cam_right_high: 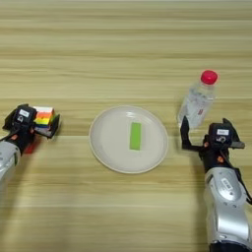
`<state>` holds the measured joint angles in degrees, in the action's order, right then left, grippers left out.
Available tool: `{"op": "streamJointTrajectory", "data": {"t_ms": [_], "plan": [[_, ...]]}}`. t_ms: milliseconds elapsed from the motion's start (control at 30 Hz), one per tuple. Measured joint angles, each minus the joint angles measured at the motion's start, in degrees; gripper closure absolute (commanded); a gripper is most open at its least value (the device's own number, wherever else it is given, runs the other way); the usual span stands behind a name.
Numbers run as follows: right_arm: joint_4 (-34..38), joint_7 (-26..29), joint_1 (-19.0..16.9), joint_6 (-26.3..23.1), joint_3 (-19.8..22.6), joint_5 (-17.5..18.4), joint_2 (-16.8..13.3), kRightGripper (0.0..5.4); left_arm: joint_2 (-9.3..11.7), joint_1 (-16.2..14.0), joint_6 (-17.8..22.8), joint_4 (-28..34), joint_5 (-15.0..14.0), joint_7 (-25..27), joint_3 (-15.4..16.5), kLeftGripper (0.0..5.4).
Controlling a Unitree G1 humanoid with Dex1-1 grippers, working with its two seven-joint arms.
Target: Move the objects on the table
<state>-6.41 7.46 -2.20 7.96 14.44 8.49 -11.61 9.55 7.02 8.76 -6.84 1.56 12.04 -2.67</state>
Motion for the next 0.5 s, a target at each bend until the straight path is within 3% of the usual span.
{"op": "streamJointTrajectory", "data": {"t_ms": [200,500], "plan": [[1.26,-0.6,-0.01,-0.01,0.0,0.0,0.17,0.02,0.01,0.74,-0.2,-1.6,-0.76,0.27,0.34,0.0],[1.78,-0.74,-0.01,-0.03,-0.07,0.0,0.25,0.0,0.05,1.44,-0.28,-2.78,-2.04,1.22,1.0,0.82]]}}
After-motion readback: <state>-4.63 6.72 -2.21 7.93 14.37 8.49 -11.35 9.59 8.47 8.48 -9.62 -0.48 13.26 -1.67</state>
